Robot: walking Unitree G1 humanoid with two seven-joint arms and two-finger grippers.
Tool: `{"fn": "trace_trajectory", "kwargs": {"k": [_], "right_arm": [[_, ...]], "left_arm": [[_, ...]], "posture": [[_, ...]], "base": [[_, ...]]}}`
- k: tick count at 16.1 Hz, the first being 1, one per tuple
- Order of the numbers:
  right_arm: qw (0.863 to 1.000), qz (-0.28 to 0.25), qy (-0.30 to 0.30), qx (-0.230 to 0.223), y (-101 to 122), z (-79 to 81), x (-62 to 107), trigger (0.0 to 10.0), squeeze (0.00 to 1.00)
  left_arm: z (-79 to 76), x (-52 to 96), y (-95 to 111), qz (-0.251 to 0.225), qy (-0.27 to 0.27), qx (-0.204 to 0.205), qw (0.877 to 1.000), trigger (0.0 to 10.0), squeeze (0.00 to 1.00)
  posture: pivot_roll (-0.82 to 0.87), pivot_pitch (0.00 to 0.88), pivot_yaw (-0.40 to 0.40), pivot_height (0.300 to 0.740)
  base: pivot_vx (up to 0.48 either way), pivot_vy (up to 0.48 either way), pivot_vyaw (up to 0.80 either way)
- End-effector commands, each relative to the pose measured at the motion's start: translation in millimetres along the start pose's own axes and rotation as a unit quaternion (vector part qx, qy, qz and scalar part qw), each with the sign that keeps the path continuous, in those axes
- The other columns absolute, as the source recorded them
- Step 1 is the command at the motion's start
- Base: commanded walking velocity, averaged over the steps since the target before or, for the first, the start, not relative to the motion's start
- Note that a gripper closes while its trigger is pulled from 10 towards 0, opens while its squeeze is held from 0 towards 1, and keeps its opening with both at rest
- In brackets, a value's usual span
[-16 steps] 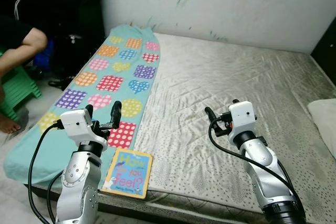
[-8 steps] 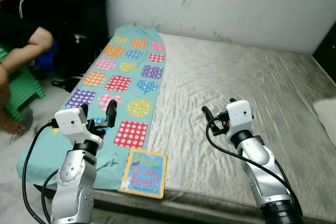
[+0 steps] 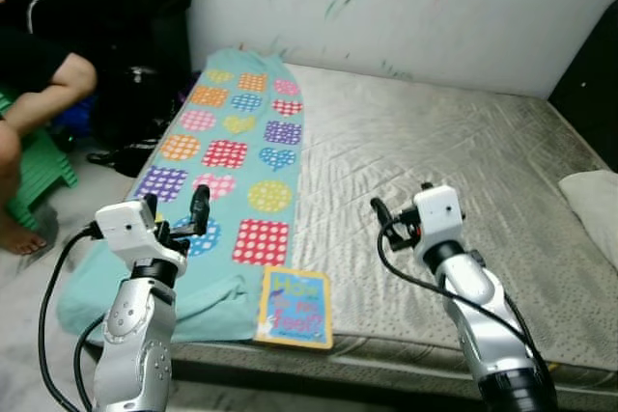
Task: Clean up the room
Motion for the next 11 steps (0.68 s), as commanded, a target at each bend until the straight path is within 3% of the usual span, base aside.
{"fn": "trace_trajectory", "kwargs": {"k": [1,3,11], "right_arm": [[1.0,0.003,-0.005,0.008,-2.5,-7.1,2.0,10.0,0.0],[1.0,0.002,-0.004,0.01,-2.1,-6.3,2.1,10.0,0.0],[1.0,-0.002,-0.002,0.014,-0.9,-6.1,2.2,10.0,0.0]], "left_arm": [[-11.3,-1.1,-1.1,0.0,-0.024,0.004,1.0,10.0,0.0],[-14.6,-1.1,-1.0,-0.001,-0.034,0.005,0.999,10.0,0.0],[-16.2,-0.9,-2.1,0.001,-0.037,0.005,0.999,10.0,0.0]], "posture": [[-0.08,0.0,-0.068,0.74],[-0.08,0.0,-0.067,0.74],[-0.08,0.0,-0.07,0.74]], "base": [[0.0,0.0,0.0],[0.139,0.0,0.0],[0.346,0.0,0.0]]}}
Point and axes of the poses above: a point about 5 cm out from each wrist's last joint towards the gripper, its own x axis pointing back from the gripper into the wrist, its own y axis along the axis of the wrist's last joint, z = x × y, the point moved 5 cm from there along -x, pointing out of the wrist towards the gripper, and after that the axes turned 15 degrees about x, right-handed, at the moved point
